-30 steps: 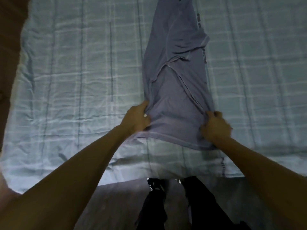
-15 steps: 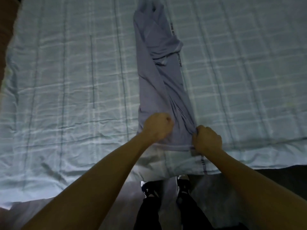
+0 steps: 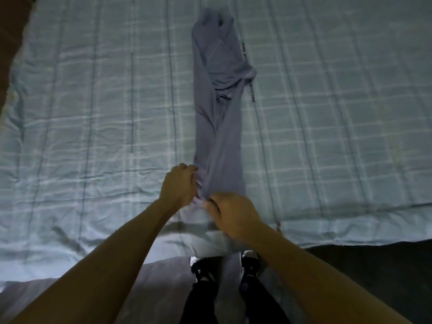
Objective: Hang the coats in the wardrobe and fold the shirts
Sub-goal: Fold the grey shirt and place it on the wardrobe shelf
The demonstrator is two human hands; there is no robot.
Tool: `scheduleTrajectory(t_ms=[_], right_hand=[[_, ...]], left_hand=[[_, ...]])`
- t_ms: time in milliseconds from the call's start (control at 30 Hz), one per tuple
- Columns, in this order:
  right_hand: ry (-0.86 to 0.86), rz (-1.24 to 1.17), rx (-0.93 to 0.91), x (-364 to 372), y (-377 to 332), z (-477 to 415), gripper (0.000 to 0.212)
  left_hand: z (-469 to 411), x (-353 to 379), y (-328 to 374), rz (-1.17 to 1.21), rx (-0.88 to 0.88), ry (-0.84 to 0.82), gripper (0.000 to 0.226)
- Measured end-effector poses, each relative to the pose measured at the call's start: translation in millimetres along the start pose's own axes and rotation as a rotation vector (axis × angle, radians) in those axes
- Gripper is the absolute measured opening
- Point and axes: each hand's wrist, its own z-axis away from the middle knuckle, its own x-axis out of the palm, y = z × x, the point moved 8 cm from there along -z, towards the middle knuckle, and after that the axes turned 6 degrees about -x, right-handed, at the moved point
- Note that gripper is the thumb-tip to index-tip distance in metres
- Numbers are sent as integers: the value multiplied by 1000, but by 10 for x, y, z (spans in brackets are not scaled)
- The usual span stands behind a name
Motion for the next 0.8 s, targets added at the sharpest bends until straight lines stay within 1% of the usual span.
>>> scheduleTrajectory(t_ms=[33,67,100,133,200,233,267,300,333,367,400,433,467,533,600,667,733,800], right_hand=[[-162,15,-82,184,-120,-48,34],[-262,13,-116,303,-165,-72,32],[-273,0,-79,339,-127,-89,30],[-187,-48,8,300,-25,-98,30],[40,-104,150,150,231,-56,38],[93,-85,180,119,344,-27,39],[90,-27,171,130,432,0,38],[43,44,146,163,499,27,40],[-34,87,109,250,555,53,47],[-103,118,73,338,586,82,55],[-123,155,48,390,603,99,60],[-115,187,37,421,605,104,62],[-100,214,34,459,598,99,61],[-14,258,50,472,591,47,55],[103,269,47,457,584,-12,43],[207,252,41,388,560,-45,26],[263,204,21,282,531,-52,17],[231,139,6,189,504,-45,20]], left_hand=[[10,-51,-111,-19,-44,35,32],[32,-70,-169,-30,-50,46,33],[54,-61,-183,-27,-23,50,34],[67,-50,-141,-7,35,52,36],[97,7,44,24,202,25,37],[121,67,146,15,301,7,40],[165,169,237,-20,400,-19,47],[227,309,308,-86,484,-65,56],[288,460,347,-170,548,-113,67],[330,596,347,-247,582,-155,77],[347,701,323,-300,592,-179,85],[341,760,286,-326,576,-188,88],[312,781,243,-333,551,-164,87],[246,753,185,-319,527,-68,78],[224,707,196,-312,566,26,60],[212,689,223,-310,587,99,43],[184,659,262,-280,567,89,36],[183,613,290,-197,557,23,30]])
